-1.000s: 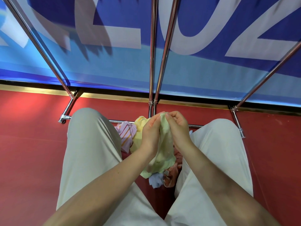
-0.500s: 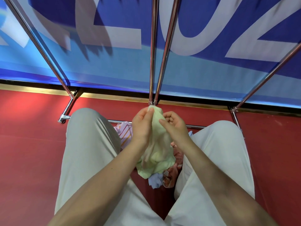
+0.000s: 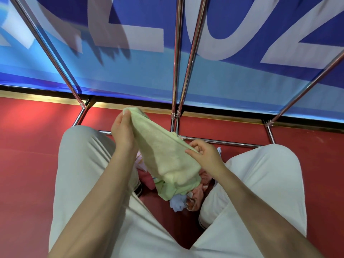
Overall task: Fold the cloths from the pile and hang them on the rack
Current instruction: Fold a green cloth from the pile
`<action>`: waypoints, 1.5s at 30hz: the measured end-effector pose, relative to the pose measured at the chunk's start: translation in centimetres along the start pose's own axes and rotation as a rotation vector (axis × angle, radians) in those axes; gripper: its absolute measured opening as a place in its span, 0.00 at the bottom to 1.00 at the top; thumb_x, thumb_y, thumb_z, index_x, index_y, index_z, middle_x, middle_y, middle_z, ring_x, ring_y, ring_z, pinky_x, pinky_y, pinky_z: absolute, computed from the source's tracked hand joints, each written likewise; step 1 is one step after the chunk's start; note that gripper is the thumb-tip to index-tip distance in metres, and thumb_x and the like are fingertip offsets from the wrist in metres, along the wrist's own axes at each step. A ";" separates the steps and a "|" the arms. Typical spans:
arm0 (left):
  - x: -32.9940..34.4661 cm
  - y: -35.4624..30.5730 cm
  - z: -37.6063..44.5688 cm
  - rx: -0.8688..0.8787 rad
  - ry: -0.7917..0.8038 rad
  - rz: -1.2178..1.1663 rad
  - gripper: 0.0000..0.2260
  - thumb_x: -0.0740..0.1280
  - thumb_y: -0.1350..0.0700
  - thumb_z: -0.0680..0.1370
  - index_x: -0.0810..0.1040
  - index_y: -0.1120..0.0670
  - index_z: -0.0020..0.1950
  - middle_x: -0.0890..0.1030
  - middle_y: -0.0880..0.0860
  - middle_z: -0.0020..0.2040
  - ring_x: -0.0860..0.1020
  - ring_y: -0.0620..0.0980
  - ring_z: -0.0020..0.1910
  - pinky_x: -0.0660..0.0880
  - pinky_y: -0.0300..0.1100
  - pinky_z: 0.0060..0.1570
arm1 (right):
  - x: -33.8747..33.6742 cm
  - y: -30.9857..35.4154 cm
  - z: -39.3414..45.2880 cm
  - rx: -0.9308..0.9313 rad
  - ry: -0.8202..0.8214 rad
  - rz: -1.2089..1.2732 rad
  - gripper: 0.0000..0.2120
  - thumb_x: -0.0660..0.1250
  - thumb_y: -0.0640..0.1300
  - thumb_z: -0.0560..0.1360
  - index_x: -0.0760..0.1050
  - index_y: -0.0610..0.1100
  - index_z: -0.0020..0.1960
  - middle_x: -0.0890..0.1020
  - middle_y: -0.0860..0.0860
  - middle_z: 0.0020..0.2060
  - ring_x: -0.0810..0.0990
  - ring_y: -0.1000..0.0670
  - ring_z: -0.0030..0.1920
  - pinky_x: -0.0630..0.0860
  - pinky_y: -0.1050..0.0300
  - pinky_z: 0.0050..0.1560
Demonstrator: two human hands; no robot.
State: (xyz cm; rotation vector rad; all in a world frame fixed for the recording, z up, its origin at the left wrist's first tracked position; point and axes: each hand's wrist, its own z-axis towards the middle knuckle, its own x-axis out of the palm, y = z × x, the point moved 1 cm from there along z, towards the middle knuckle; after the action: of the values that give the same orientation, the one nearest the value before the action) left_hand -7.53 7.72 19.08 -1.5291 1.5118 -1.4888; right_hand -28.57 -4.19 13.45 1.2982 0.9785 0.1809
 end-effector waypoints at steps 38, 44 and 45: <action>-0.7 -1.7 0.2 0.377 0.203 0.384 0.09 0.62 0.55 0.81 0.80 0.55 0.56 0.81 0.44 0.49 0.76 0.36 0.48 0.71 0.29 0.48 | -3.1 -4.7 0.8 0.353 -0.152 -0.316 0.03 0.63 0.43 0.79 0.75 0.45 0.48 0.76 0.51 0.38 0.74 0.46 0.41 0.66 0.55 0.39; -1.7 -0.3 2.2 0.255 0.015 0.323 0.07 0.61 0.54 0.81 0.79 0.49 0.51 0.78 0.43 0.44 0.74 0.42 0.46 0.70 0.37 0.46 | -6.4 -2.2 1.2 0.382 -0.444 0.694 0.04 0.69 0.39 0.75 0.79 0.40 0.50 0.83 0.50 0.42 0.82 0.53 0.40 0.75 0.62 0.39; -1.8 0.1 2.5 0.234 -0.005 0.313 0.07 0.61 0.54 0.81 0.79 0.49 0.49 0.77 0.44 0.43 0.73 0.43 0.45 0.70 0.38 0.46 | -7.0 -1.6 1.2 0.350 -0.443 0.791 0.03 0.69 0.39 0.75 0.80 0.41 0.48 0.84 0.51 0.40 0.83 0.53 0.39 0.77 0.62 0.40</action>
State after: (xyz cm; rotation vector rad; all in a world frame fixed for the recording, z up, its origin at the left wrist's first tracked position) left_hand -4.86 8.56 17.76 -1.1037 1.4391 -1.4174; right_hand -32.65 -9.85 15.52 1.9019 0.0793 0.3159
